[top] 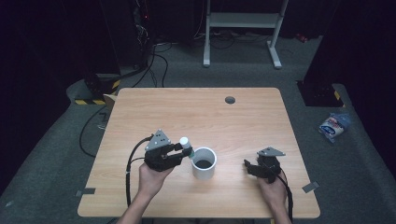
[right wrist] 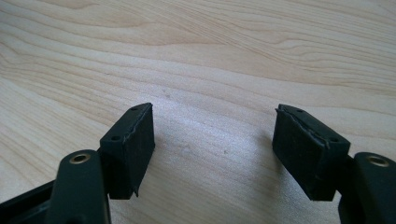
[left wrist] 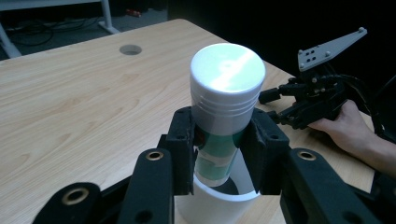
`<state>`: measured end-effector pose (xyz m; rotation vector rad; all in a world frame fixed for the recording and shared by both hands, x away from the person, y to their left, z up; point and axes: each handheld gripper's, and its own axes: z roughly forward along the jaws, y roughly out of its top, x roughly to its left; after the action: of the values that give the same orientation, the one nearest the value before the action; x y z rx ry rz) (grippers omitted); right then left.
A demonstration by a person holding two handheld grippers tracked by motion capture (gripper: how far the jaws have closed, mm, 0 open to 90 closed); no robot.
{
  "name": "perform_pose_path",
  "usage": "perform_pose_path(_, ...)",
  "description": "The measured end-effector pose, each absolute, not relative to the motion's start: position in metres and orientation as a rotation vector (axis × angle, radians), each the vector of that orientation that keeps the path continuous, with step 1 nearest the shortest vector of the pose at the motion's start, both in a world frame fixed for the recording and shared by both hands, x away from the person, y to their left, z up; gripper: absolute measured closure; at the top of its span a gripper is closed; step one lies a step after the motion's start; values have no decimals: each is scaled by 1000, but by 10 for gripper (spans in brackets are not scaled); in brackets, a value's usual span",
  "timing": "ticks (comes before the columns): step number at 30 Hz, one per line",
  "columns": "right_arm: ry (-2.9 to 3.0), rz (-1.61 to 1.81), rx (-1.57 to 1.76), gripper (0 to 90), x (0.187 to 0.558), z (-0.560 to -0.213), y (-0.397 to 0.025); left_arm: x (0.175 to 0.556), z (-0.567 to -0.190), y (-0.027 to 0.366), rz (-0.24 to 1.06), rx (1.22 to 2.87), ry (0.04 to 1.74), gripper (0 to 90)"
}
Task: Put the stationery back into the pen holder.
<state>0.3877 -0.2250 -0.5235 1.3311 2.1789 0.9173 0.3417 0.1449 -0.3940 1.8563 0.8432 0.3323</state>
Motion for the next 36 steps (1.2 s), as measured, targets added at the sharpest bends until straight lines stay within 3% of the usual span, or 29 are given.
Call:
perform_pose_path(19, 2176, 916, 1334, 297, 388, -524, -225, 353, -414, 98, 337, 1972, 793, 652)
perform_pose_path(36, 2172, 913, 1340, 296, 388, -523, -225, 351, -433, 85, 332, 2018, 785, 651)
